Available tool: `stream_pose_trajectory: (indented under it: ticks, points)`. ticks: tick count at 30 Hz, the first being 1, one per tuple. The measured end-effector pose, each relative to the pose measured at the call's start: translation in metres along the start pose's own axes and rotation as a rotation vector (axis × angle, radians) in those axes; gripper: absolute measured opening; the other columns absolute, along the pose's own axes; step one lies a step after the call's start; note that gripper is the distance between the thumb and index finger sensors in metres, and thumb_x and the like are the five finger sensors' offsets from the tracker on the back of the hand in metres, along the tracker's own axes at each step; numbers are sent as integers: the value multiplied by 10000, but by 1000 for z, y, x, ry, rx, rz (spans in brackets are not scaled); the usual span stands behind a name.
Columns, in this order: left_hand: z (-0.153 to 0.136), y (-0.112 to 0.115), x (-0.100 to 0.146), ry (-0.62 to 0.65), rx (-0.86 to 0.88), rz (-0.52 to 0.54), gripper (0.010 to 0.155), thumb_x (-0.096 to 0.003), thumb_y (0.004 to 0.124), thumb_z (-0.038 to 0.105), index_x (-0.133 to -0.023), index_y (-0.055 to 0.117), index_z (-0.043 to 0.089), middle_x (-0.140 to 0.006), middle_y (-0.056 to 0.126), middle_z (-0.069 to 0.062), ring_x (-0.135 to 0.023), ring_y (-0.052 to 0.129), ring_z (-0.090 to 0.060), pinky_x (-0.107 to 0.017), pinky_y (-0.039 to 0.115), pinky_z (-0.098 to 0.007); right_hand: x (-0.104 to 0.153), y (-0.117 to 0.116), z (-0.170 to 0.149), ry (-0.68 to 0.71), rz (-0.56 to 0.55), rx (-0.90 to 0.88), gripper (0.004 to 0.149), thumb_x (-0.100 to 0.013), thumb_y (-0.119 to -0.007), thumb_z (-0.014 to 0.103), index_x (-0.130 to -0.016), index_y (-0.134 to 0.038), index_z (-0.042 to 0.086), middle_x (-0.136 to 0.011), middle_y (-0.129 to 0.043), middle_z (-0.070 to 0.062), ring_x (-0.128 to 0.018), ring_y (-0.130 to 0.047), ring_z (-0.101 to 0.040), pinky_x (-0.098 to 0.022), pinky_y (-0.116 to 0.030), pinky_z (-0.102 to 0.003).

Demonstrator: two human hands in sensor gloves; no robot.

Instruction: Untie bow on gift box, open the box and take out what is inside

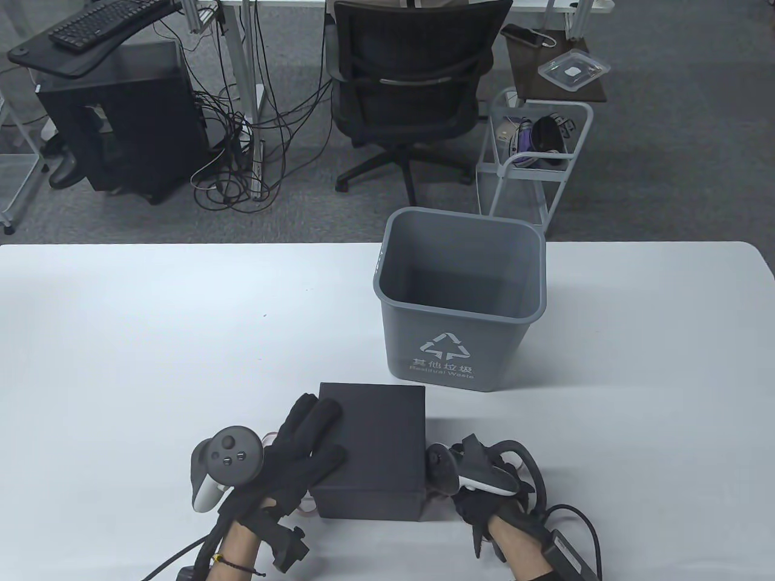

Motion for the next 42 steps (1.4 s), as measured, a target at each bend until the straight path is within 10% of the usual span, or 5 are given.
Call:
stream_pose_trajectory:
  ticks: [8,12,29,35,42]
  points:
    - [0,0,0,0,2,-6,748,-611,628,575,-1189,340,198,-1194,209,-270,-1043,468,-542,-677,550,-689,1,2,0,-9,-49,24,512,-481,-844,239,-964,-678,204,-788,-866,-78,-630,-912,-298,-481,-844,-427]
    - [1,2,-1,3,-10,-15,753,-610,626,580,-1190,335,199,-1194,207,-271,-1044,468,-541,-677,550,-689,7,18,-4,22,-111,-105,305,-516,-733,248,-795,-841,303,-770,-822,-43,-645,-863,-272,-503,-820,-420]
    - [-1,2,-1,-2,2,-12,754,-613,628,572,-1189,322,196,-1194,189,-267,-1046,460,-540,-679,549,-689,70,74,-118,458,-607,-1925,310,-588,-608,272,-878,-708,231,-893,-855,-86,-827,-888,-347,-636,-758,-510]
    - [0,1,-1,-12,-23,6,746,-613,624,574,-1191,335,202,-1193,193,-272,-1042,465,-543,-675,549,-691,69,68,-125,68,-675,-1360,312,-557,-653,251,-849,-753,199,-714,-933,-88,-653,-966,-332,-515,-812,-503]
    - [0,1,0,-20,-34,17,737,-614,622,571,-1190,345,203,-1192,197,-275,-1038,466,-549,-670,550,-693,15,29,-39,72,-169,-524,392,-547,-720,237,-936,-701,191,-803,-884,-108,-761,-884,-376,-592,-733,-546]
Point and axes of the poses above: the tracker on the back of each hand, its own z axis roughly to the thumb side, its own x axis roughly from the fingertips to the wrist, y = z × x, the point moved 5 cm from there along -x, roughly from the wrist to the fingertips
